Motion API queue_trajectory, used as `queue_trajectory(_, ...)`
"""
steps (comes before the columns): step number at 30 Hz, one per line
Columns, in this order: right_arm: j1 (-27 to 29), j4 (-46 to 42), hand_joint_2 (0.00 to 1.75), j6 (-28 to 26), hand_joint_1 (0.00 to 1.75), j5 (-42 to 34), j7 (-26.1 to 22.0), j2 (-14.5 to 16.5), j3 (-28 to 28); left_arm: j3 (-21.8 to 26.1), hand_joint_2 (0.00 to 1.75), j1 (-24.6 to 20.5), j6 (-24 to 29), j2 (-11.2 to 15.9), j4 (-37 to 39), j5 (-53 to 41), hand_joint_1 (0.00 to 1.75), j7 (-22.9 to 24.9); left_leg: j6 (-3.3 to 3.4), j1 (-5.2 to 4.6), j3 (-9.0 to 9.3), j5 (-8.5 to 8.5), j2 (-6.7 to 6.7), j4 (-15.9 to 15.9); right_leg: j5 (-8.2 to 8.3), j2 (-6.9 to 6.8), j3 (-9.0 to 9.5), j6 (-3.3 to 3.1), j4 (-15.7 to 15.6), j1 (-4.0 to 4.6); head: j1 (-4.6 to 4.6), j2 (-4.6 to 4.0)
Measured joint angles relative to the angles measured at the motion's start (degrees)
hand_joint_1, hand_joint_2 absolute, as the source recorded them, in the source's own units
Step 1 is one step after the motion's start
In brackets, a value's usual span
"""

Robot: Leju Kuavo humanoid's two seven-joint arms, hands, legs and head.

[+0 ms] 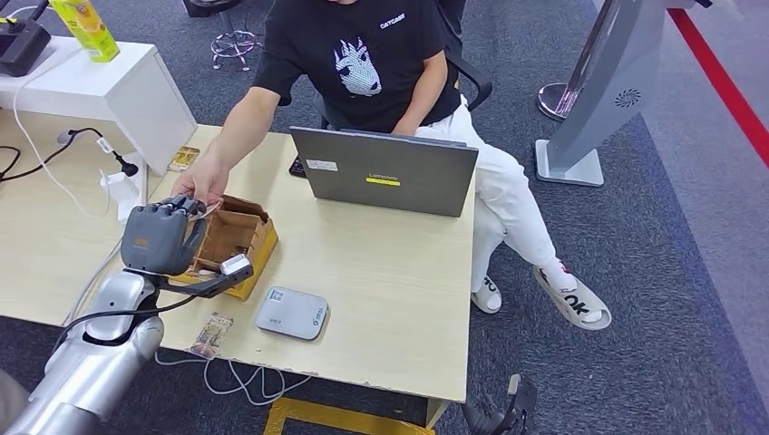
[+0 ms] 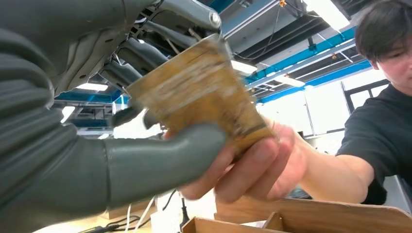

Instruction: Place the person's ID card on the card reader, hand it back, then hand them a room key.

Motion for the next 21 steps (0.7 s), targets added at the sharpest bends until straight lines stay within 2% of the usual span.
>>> queue_trajectory(2, 0.0, 0.0, 1.75, 0.0, 0.00, 0.0, 0.0, 0.0, 0.0, 0.1, 1.75, 0.0, -0.1, 0.0, 0.0, 0.1, 0.00, -0.1, 0.00, 0.00, 0.00, 0.00, 0.00, 0.0, 0.00, 0.00, 0.00, 0.00, 0.0, 0.00, 0.00, 0.00)
queue_trajectory(8, 0.0, 0.0, 1.75, 0.0, 0.00, -0.4, -0.1, 0.0, 0.1, -0.1, 1.75, 0.7, -2.8, -0.1, -0.2, 0.4, 0.00, -1.7, 0.00, 0.00, 0.01, 0.00, 0.03, 0.0, 0.00, 0.02, -0.02, 0.00, 0.0, 0.00, 0.00, 0.00)
queue_trajectory(17, 0.1, 0.0, 1.75, 0.0, 0.00, -1.1, -0.5, 0.0, 0.1, -5.3, 1.75, 8.0, -2.9, -2.1, -5.8, -2.3, 0.00, -2.4, 0.01, -0.03, -0.01, -0.01, 0.04, 0.0, 0.00, 0.02, -0.04, 0.01, 0.0, -0.03, 0.01, 0.01)
queue_trajectory(21, 0.1, 0.0, 1.75, 0.0, 0.00, -1.1, -0.5, 0.0, 0.1, -6.6, 1.75, 9.5, -3.1, -2.5, -7.2, -2.2, 0.00, -2.4, 0.01, -0.02, 0.00, -0.01, 0.01, 0.0, 0.00, 0.00, -0.11, 0.00, 0.0, -0.01, 0.01, 0.00)
